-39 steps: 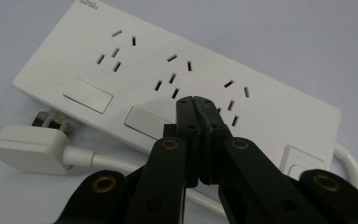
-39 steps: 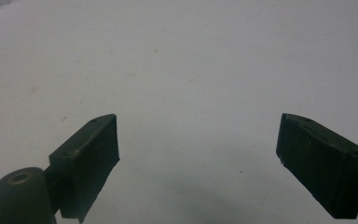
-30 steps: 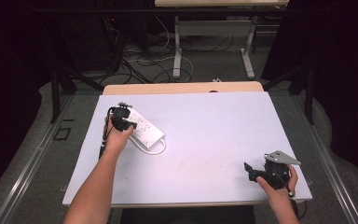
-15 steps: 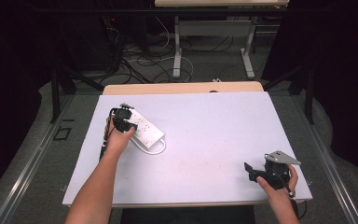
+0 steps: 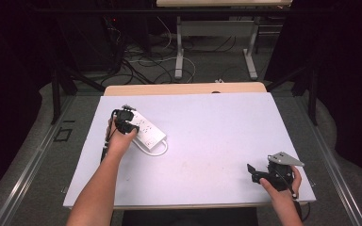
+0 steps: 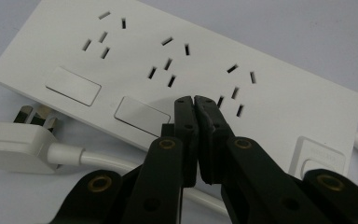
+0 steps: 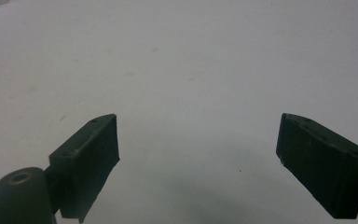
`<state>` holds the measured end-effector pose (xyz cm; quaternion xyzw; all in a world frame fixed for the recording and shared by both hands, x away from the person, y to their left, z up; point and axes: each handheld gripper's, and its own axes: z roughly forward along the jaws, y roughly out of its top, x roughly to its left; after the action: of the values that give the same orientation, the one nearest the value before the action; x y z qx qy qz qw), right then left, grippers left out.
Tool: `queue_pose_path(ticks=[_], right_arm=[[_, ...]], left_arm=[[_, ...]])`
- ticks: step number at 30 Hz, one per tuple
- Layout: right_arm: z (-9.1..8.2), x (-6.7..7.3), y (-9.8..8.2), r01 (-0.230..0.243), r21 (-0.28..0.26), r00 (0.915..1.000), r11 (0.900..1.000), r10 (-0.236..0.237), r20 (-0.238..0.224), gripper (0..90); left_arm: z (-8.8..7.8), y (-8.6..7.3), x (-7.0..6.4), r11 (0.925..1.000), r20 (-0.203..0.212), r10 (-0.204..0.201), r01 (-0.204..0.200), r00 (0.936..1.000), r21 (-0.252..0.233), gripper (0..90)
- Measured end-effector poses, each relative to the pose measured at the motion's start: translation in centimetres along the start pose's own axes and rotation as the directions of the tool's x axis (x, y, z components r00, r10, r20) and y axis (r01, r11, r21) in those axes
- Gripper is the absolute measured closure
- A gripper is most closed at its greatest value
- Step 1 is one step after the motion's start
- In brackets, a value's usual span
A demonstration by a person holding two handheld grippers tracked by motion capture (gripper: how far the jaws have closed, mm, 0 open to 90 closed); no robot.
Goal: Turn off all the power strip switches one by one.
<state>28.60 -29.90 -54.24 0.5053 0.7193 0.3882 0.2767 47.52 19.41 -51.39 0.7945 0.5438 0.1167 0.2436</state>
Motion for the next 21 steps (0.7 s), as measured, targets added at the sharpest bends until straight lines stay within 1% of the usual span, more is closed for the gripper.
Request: queue_pose_path(ticks=[1,3,4,7,8,9,11,12,15,16,19,20,21], right_arm=[[0.04,-0.04,-0.02,0.005,-0.005,1.0000,1.000,-0.005,-0.002,12.3],[0.07,-0.05,-0.03,0.009,-0.004,1.0000,1.000,-0.009,0.002,12.3],[0.04,-0.05,-0.02,0.009,-0.002,1.0000,1.000,-0.009,0.004,12.3],[0.01,0.00,0.00,0.001,0.000,1.0000,1.000,-0.001,0.000,12.3],[0.01,0.00,0.00,0.001,0.000,1.0000,1.000,-0.001,0.000,12.3],[0.01,-0.01,0.00,0.001,0.000,1.0000,1.000,-0.001,0.000,12.3],[0.01,-0.01,0.00,0.001,0.000,1.0000,1.000,-0.001,0.000,12.3],[0.02,-0.02,0.00,0.001,0.001,1.0000,1.000,-0.001,0.000,12.3],[0.02,-0.01,0.01,0.002,0.000,1.0000,1.000,-0.002,-0.001,12.3],[0.06,-0.08,-0.01,0.012,-0.001,0.9999,1.000,-0.012,0.003,12.3],[0.09,-0.05,-0.02,0.006,-0.006,0.9999,1.000,-0.006,0.009,12.3],[0.07,-0.04,-0.01,0.006,-0.005,1.0000,1.000,-0.006,0.007,12.3],[0.02,-0.02,0.01,0.003,0.000,1.0000,1.000,-0.003,-0.001,12.3]], left_arm=[[0.04,-0.03,-0.01,1.0000,-0.002,-0.003,0.003,1.0000,-0.006,88.4],[0.01,-0.03,-0.02,1.0000,-0.001,-0.002,0.002,1.0000,-0.004,88.5],[0.04,-0.06,-0.07,0.9999,0.002,-0.009,0.009,1.0000,-0.005,88.5],[0.03,-0.07,-0.07,1.0000,0.003,-0.007,0.007,1.0000,-0.005,88.7],[0.04,-0.08,0.00,1.0000,0.010,-0.001,0.001,0.9999,-0.004,88.6],[0.10,-0.13,-0.06,0.9999,0.020,-0.010,0.011,0.9998,-0.008,87.8],[0.10,-0.20,-0.07,0.9998,0.022,-0.018,0.018,0.9996,-0.013,87.1],[0.09,-0.20,0.00,0.9999,0.019,-0.010,0.010,0.9998,-0.013,87.1],[0.08,-0.26,0.03,0.9998,0.024,-0.014,0.015,0.9996,-0.015,87.1],[0.06,-0.24,0.05,0.9999,0.021,-0.008,0.009,0.9997,-0.014,87.4],[0.05,-0.23,0.03,0.9999,0.019,-0.007,0.008,0.9998,-0.014,88.4],[0.05,-0.23,0.04,0.9999,0.018,-0.009,0.009,0.9998,-0.014,88.3],[0.08,-0.26,-0.01,0.9996,0.022,-0.021,0.021,0.9995,-0.016,88.3]])
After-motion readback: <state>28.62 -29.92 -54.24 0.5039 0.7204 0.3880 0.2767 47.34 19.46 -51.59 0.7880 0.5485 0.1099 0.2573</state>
